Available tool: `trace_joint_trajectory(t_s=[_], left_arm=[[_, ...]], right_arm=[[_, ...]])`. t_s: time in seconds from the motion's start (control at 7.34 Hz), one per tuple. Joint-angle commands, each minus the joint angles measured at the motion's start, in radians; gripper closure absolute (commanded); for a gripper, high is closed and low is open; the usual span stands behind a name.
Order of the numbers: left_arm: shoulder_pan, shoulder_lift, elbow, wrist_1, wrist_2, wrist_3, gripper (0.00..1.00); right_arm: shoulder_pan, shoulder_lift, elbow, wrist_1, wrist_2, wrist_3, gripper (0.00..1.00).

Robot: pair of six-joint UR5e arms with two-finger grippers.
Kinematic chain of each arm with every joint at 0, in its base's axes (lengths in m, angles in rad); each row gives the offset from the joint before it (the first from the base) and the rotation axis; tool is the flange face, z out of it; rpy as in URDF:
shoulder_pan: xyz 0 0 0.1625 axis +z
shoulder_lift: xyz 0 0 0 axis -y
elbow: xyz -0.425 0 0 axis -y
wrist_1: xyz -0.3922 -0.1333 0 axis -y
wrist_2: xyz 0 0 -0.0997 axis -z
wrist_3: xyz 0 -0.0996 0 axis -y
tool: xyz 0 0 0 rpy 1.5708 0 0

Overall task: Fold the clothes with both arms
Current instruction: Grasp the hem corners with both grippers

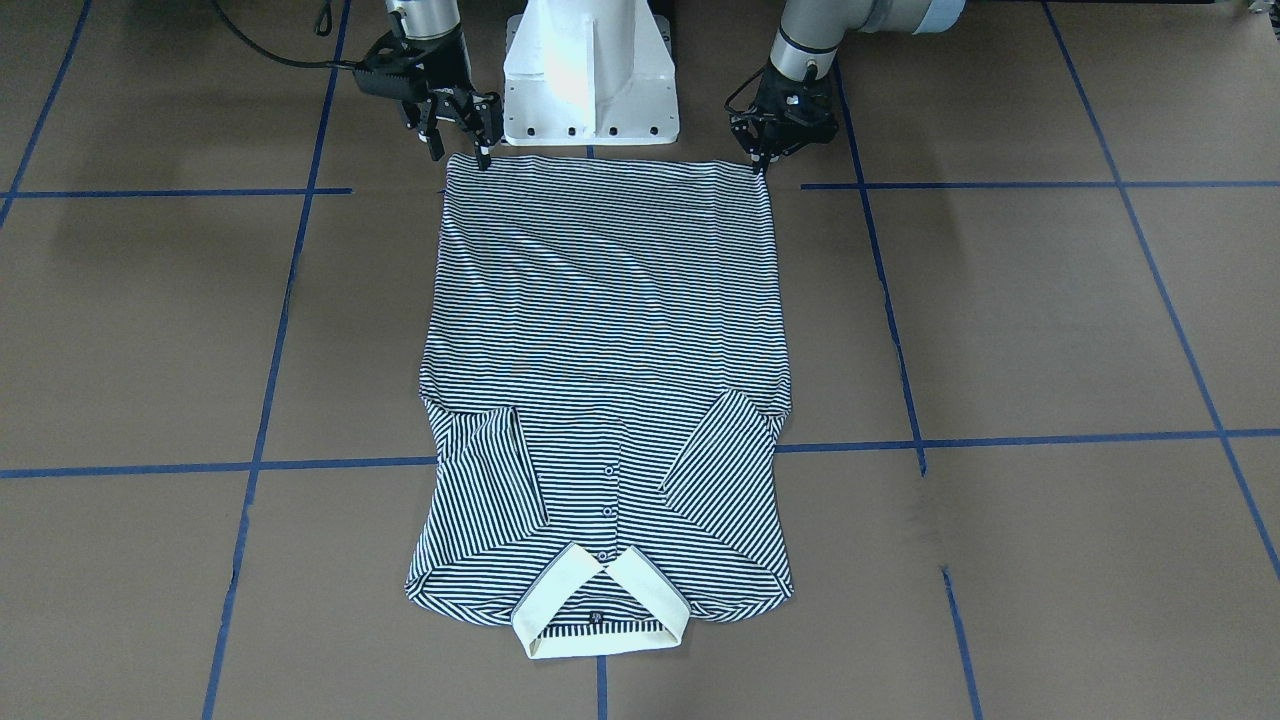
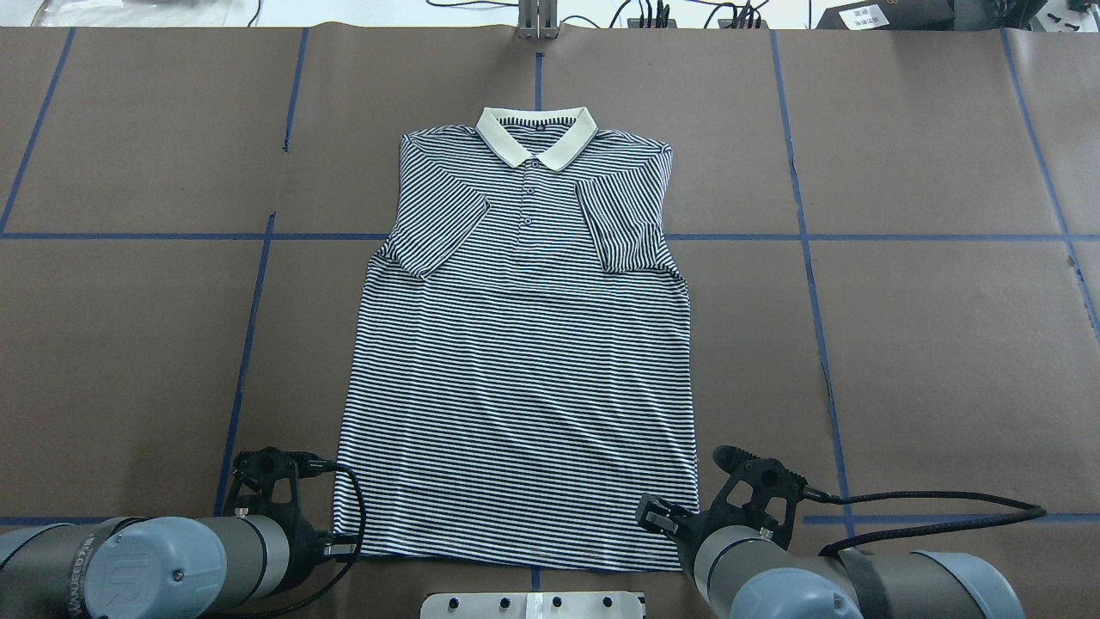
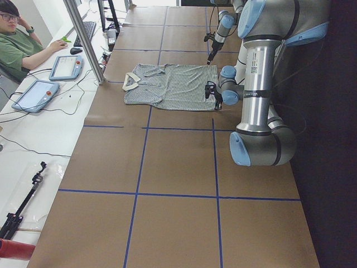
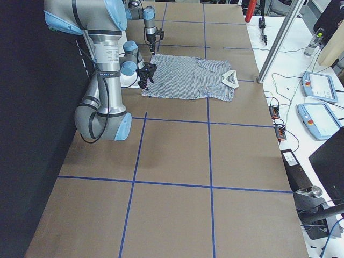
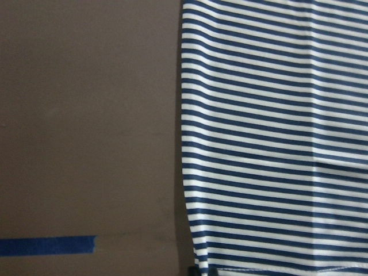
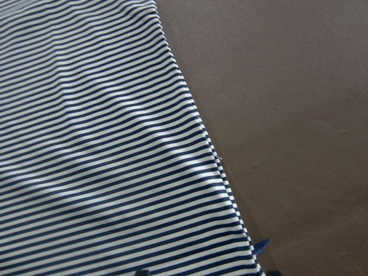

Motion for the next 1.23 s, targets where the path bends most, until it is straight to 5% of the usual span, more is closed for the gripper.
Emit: trace_joint_trajectory(t_s=[0.0,0.41,0.82,1.09], left_arm=[[0.001,-0.002,-0.001,-0.001,-0.003,0.0,1.0],[0.002,-0.002,0.0,-0.001,-0.001,0.0,1.0],[0.002,0.001,0.002,-0.001,-0.001,0.0,1.0],[0.002,0.001,0.0,-0.001,0.0,0.0,1.0]], right_arm=[[-0.046,-0.001,-0.038,-0.003,-0.028,0.038,0.3],[-0.081,-0.024,-0.036,-0.007,-0.045,0.04,0.32],[-0.093,-0.03,-0.039,-0.007,-0.058,0.045,0.49],[-0.1,-0.034,-0.048,-0.006,-0.058,0.045,0.48]])
